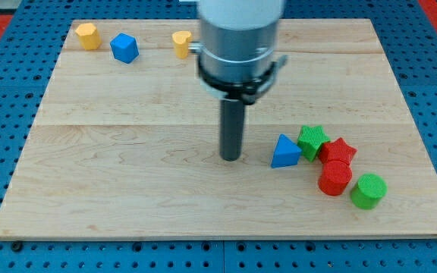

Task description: Push the hexagon into the cube

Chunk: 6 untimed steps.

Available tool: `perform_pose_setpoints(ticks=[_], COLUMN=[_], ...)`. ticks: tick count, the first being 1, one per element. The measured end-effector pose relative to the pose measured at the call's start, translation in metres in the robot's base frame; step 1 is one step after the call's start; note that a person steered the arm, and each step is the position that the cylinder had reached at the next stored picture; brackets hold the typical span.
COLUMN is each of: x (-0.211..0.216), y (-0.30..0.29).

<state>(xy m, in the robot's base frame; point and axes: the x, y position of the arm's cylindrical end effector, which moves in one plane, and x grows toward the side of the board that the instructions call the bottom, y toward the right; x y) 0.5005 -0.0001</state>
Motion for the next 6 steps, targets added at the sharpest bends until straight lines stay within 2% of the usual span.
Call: perform_pose_setpoints(ticks=[3, 4, 6], x=[-0.003, -0.05, -0.126], y=[-0.003, -0.041, -0.209])
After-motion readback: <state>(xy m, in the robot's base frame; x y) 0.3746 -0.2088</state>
